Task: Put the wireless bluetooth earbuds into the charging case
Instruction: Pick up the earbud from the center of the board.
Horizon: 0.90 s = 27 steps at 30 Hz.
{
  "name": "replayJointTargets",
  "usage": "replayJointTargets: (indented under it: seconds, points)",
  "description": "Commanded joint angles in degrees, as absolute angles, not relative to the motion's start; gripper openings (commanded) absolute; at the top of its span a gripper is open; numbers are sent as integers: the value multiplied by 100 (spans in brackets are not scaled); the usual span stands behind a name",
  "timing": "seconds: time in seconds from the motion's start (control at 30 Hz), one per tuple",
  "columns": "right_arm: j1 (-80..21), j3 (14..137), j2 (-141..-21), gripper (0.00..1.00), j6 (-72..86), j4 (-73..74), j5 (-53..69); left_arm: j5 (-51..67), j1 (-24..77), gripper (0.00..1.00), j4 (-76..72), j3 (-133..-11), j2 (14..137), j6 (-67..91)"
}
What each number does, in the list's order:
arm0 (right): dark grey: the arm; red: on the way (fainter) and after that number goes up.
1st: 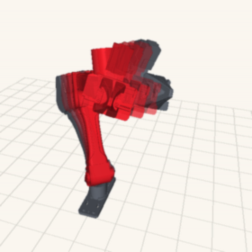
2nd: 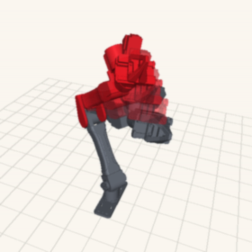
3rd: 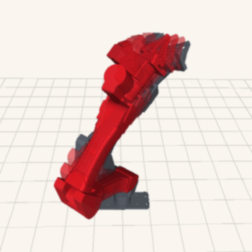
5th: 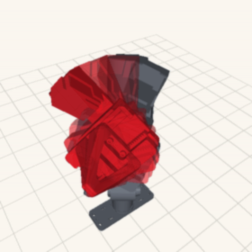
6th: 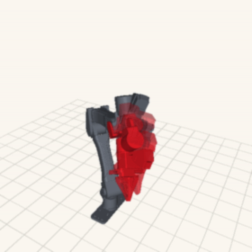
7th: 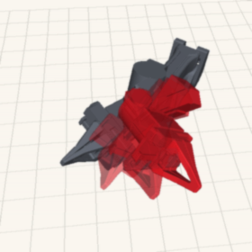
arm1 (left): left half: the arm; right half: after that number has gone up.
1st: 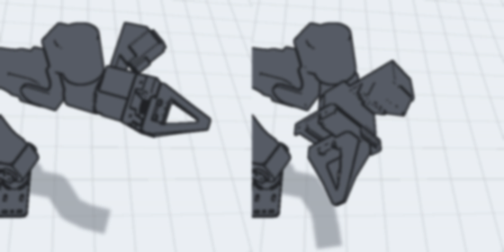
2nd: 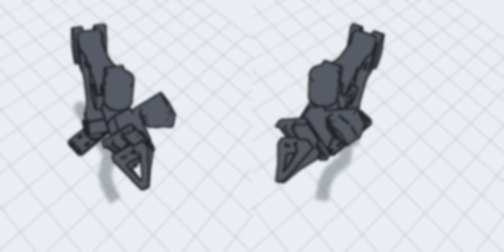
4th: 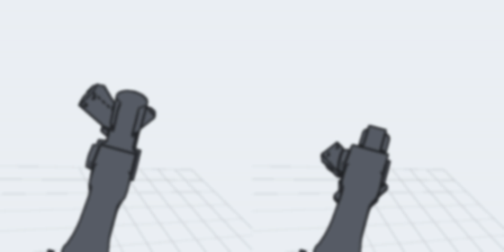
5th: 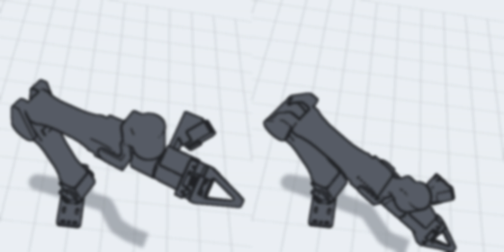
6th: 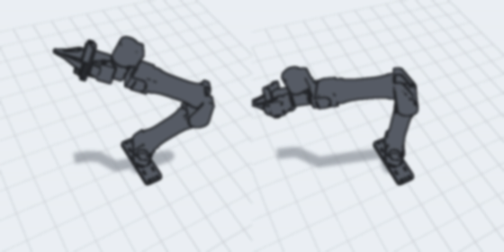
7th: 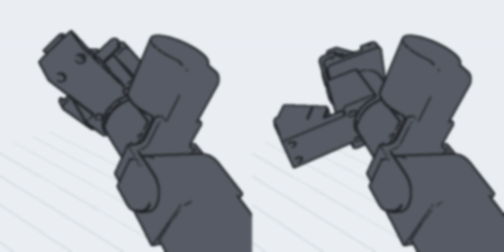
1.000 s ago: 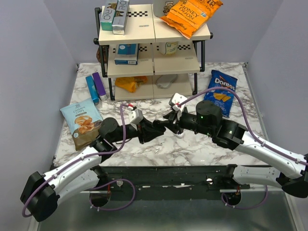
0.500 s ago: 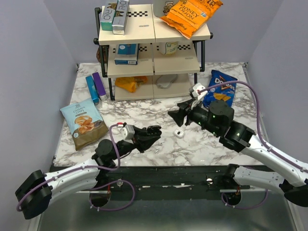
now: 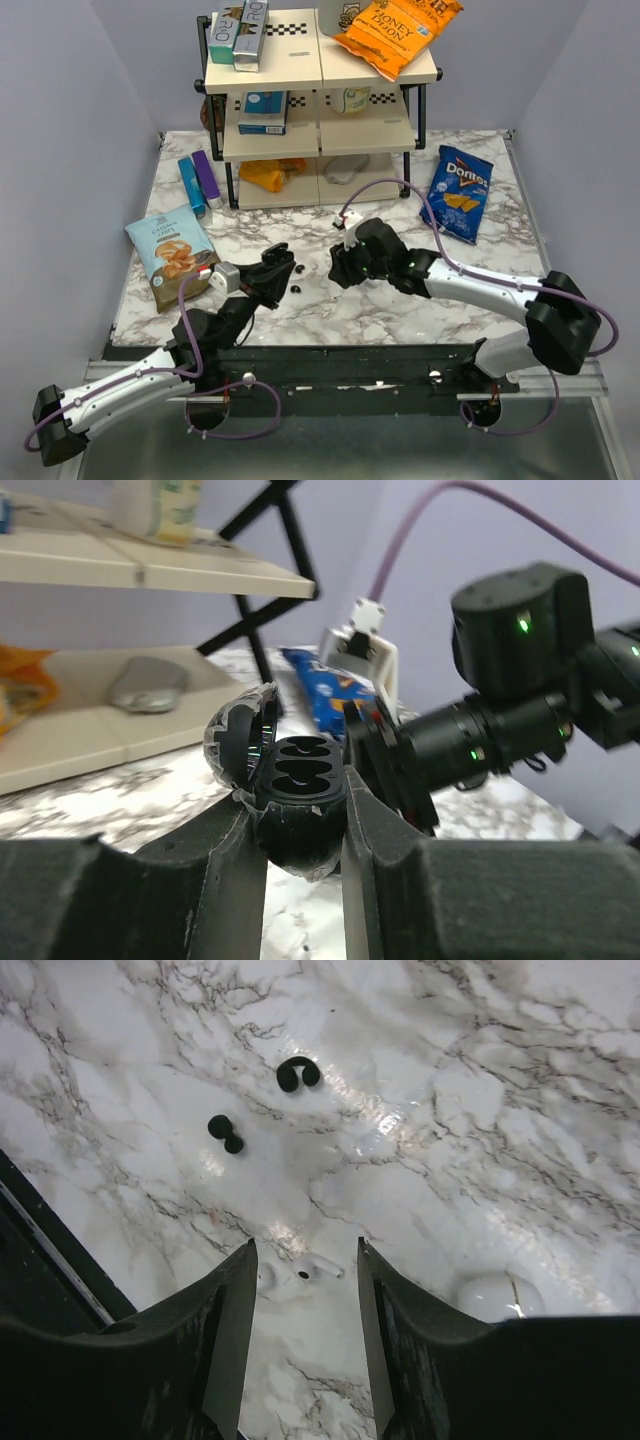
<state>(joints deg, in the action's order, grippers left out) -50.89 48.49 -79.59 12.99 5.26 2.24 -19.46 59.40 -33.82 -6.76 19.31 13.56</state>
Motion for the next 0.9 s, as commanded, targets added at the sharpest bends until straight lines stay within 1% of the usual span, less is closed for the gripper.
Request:
replayJointTargets:
  seconds: [0.0,0.23,0.57,0.87]
  points:
    - [-5133,5133,-8498,50,1450,-121,1194,-3269,5977,0,-2391,-791,1451,1274]
    - [-5475,5378,-8964,49,879,-448,1713,-4218,5976,0,-1565,-879,1090,1687]
    - [-5484,6301,-10019,50,492,-44,1863,-4394,5977,0,-1257,-914,940,1811]
    - [-5476,6565,-10537,50,510,-35,1767,-4491,5977,0,-1002,-967,861,1872]
